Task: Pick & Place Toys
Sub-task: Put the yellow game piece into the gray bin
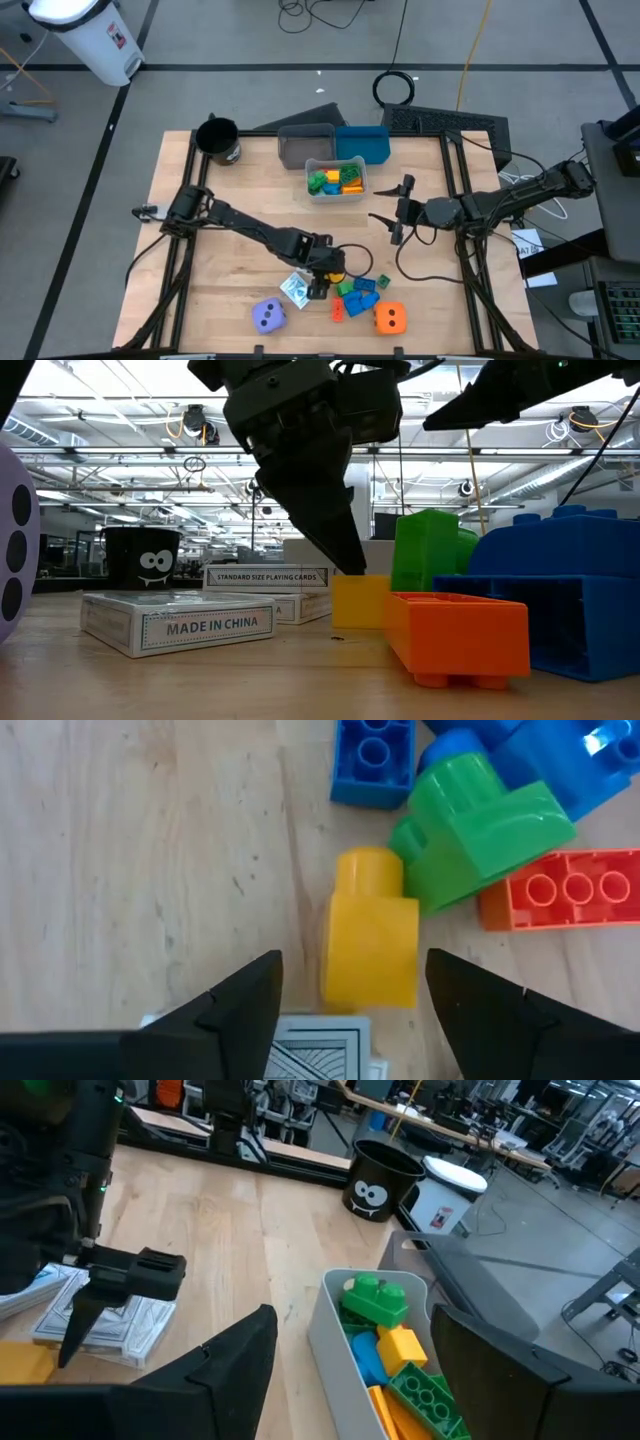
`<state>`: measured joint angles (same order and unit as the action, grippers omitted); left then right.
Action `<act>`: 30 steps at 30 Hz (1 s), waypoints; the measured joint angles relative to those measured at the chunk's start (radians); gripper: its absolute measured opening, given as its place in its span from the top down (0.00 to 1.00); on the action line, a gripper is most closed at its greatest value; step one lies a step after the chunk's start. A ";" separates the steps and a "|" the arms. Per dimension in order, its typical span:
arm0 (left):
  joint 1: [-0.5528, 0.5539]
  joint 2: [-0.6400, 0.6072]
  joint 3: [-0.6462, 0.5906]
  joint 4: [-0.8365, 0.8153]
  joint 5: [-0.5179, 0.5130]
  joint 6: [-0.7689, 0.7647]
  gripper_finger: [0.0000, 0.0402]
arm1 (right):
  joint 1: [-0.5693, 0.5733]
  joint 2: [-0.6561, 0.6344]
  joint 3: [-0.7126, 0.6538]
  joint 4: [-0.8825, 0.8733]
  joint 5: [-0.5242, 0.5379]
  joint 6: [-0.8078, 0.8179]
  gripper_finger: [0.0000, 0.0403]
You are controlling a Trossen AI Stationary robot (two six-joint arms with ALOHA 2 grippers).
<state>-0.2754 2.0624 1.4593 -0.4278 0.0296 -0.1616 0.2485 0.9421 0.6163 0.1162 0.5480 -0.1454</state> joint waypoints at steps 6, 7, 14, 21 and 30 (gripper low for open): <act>0.000 0.021 0.000 0.029 0.003 0.003 0.38 | 0.000 0.000 0.000 -0.001 0.000 0.001 0.36; 0.000 0.034 0.001 0.041 0.010 0.003 0.38 | 0.000 0.000 0.000 -0.001 0.000 0.002 0.36; 0.007 0.072 0.001 0.063 0.051 0.009 0.38 | 0.000 0.000 0.001 -0.024 0.000 0.032 0.36; 0.011 0.074 0.001 0.054 0.032 0.040 0.41 | 0.000 0.000 0.001 -0.022 0.000 0.032 0.36; 0.035 0.035 -0.001 0.043 -0.031 0.063 0.67 | 0.000 0.000 0.001 -0.022 0.000 0.031 0.36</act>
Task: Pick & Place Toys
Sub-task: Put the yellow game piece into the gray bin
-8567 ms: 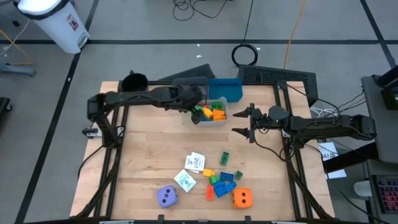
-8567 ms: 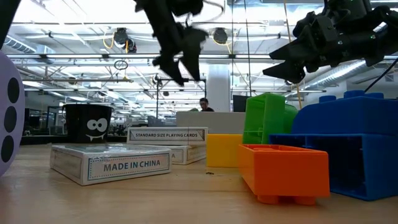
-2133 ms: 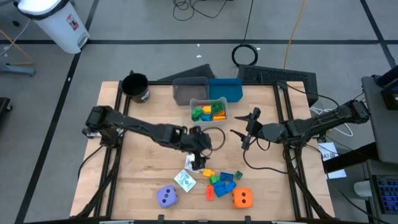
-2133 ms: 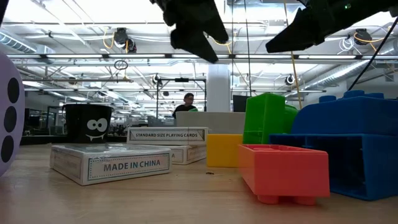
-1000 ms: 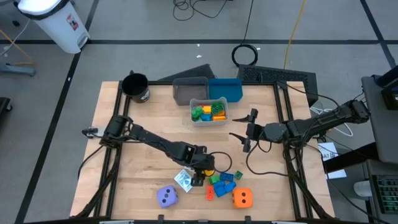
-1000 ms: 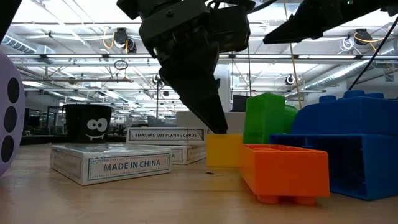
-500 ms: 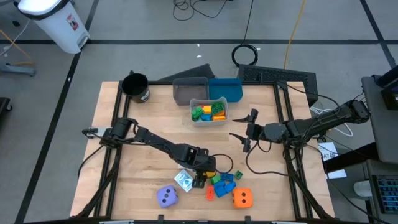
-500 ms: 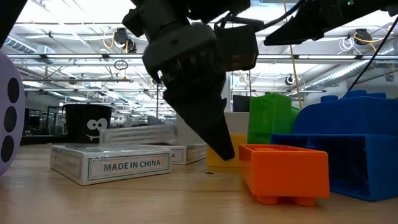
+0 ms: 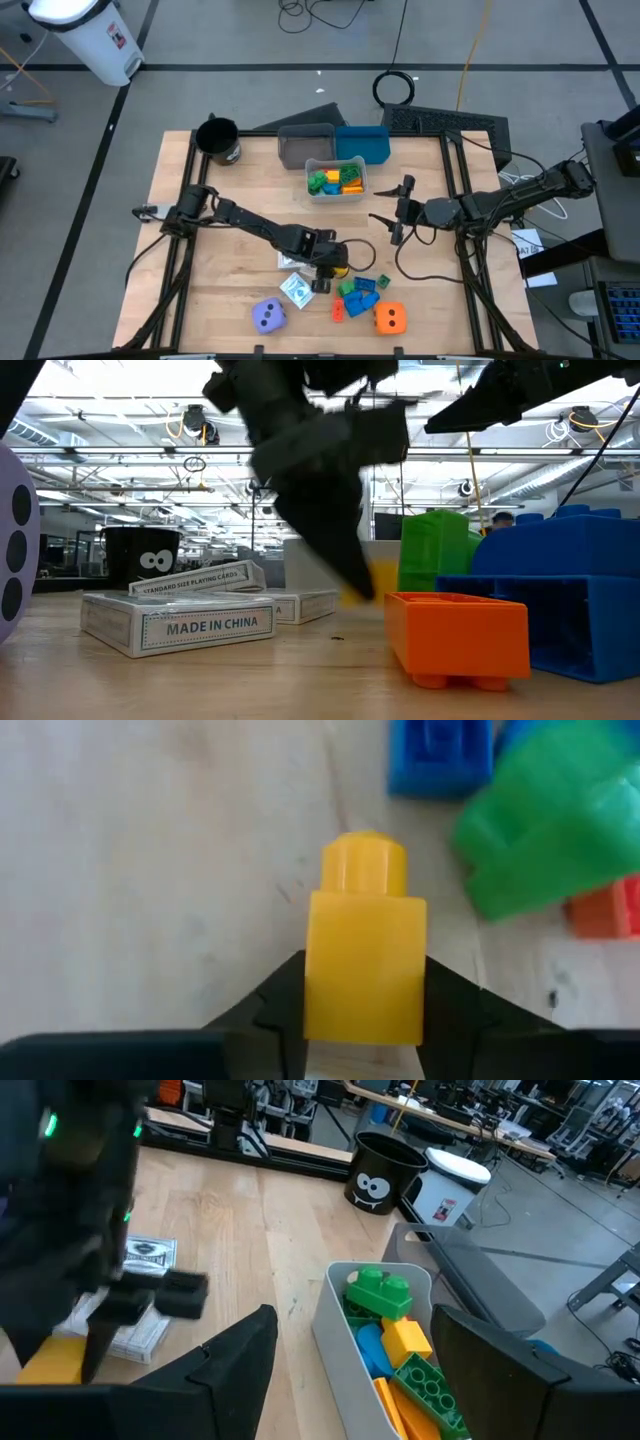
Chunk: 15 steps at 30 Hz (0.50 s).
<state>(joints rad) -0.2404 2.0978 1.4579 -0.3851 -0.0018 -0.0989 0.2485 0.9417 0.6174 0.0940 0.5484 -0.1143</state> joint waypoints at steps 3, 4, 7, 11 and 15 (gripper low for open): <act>0.016 -0.049 0.001 -0.009 -0.038 0.000 0.67 | 0.000 0.000 0.000 0.001 0.000 0.000 0.36; 0.021 -0.069 0.001 -0.015 -0.057 0.001 0.67 | 0.000 0.000 0.000 0.003 0.000 0.000 0.36; 0.039 -0.137 0.001 -0.039 -0.130 0.037 0.67 | 0.000 0.000 0.000 0.003 0.000 -0.001 0.36; 0.064 -0.233 0.001 -0.061 -0.292 0.099 0.61 | 0.000 0.000 0.000 0.003 0.000 -0.002 0.36; 0.110 -0.309 0.001 -0.054 -0.457 0.139 0.60 | 0.000 0.000 0.000 0.002 0.000 -0.002 0.36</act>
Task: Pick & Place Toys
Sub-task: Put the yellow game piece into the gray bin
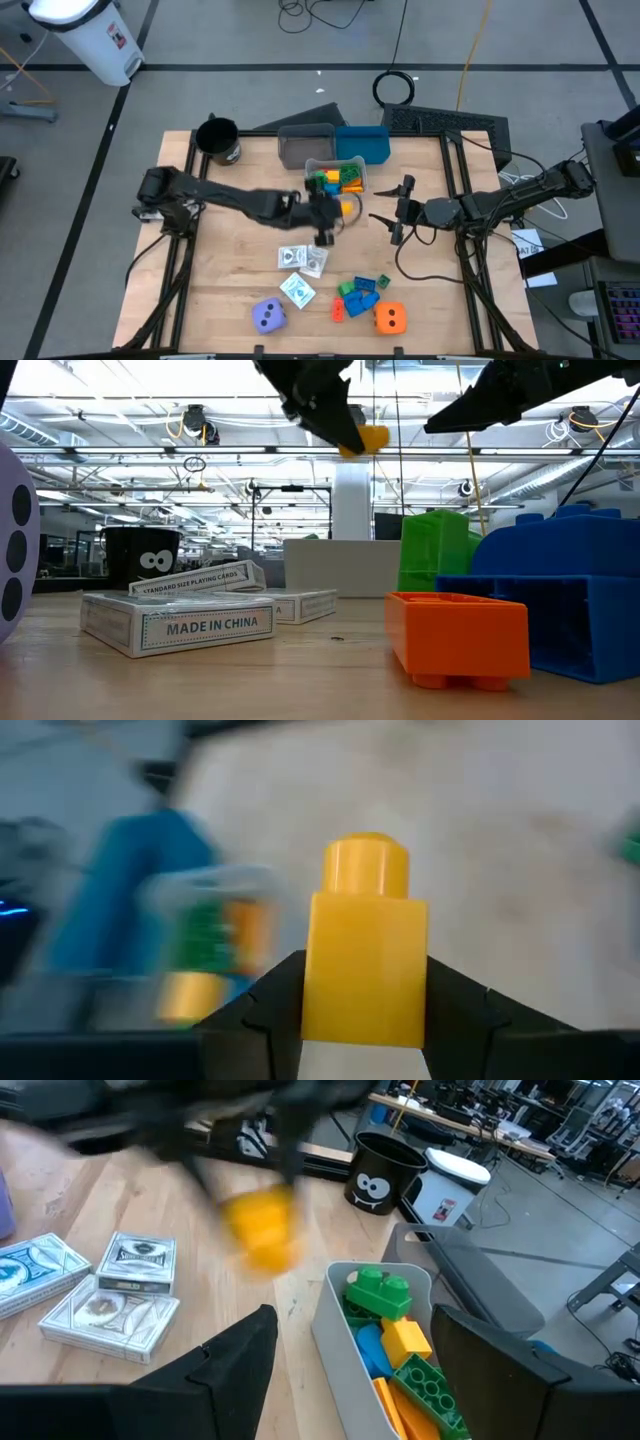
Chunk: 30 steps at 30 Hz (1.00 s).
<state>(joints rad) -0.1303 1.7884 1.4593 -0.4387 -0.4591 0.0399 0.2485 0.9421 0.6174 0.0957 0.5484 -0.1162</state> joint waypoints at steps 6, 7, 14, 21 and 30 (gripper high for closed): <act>0.113 -0.023 0.001 0.020 -0.028 0.038 0.66 | 0.000 0.000 0.000 -0.001 0.000 0.000 0.36; 0.134 -0.023 0.001 0.019 -0.015 0.037 0.66 | 0.000 0.000 0.000 -0.001 0.000 0.000 0.36; 0.256 0.026 0.000 -0.002 0.100 -0.006 0.58 | 0.000 0.000 0.000 -0.002 0.000 0.000 0.36; 0.301 0.123 -0.001 -0.073 0.169 -0.017 0.63 | 0.000 0.000 -0.001 -0.009 0.000 -0.001 0.36; 0.333 0.175 0.000 -0.229 0.174 -0.077 0.61 | 0.000 0.000 -0.001 -0.010 0.000 -0.001 0.36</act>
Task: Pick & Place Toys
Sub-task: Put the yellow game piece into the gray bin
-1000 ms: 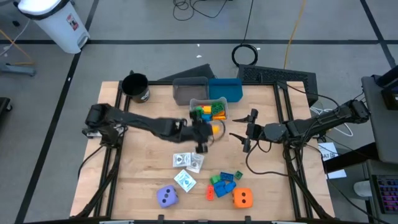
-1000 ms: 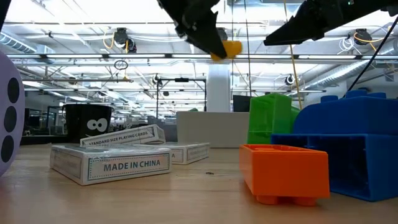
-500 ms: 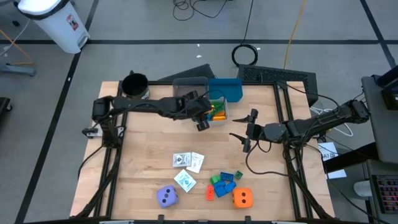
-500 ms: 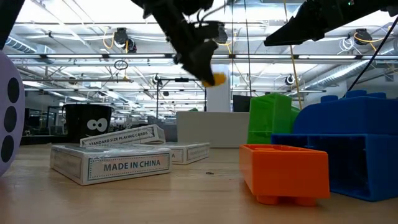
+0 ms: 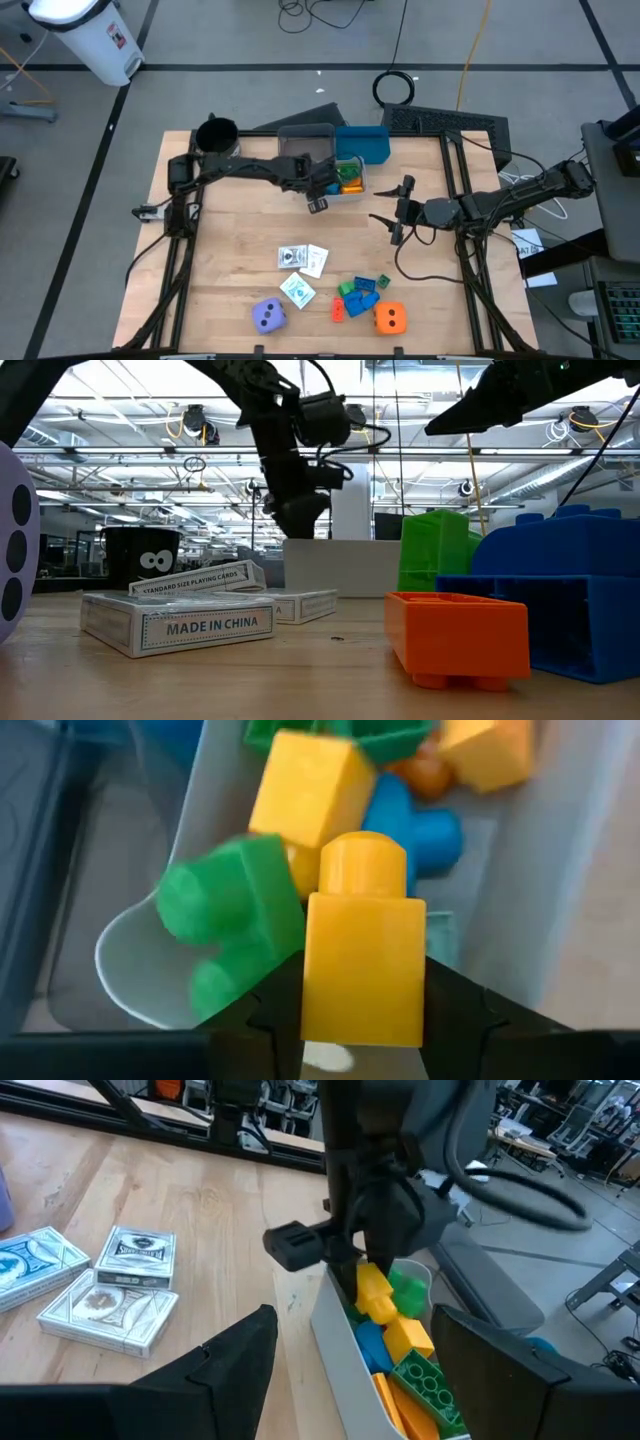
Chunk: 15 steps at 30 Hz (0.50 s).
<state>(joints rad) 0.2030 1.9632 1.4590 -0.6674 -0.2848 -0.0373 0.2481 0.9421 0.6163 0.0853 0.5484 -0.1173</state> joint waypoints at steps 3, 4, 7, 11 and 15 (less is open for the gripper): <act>0.007 0.004 0.000 -0.024 -0.003 -0.025 0.57 | 0.000 0.000 0.000 0.000 0.000 0.000 0.36; 0.007 0.005 0.001 -0.022 -0.003 -0.028 0.56 | 0.000 0.000 0.000 0.000 0.000 0.000 0.36; 0.005 0.007 0.001 -0.027 -0.003 -0.030 0.53 | 0.000 0.000 0.000 0.000 0.000 0.000 0.36; 0.004 0.000 0.001 -0.043 0.018 -0.040 0.50 | 0.000 0.000 0.000 0.000 0.000 0.000 0.36; 0.003 -0.023 0.001 -0.052 0.023 -0.025 0.48 | 0.000 0.000 0.000 0.001 0.000 0.000 0.36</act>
<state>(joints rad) 0.2064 1.9398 1.4597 -0.7198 -0.2621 -0.0628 0.2481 0.9420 0.6163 0.0858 0.5485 -0.1169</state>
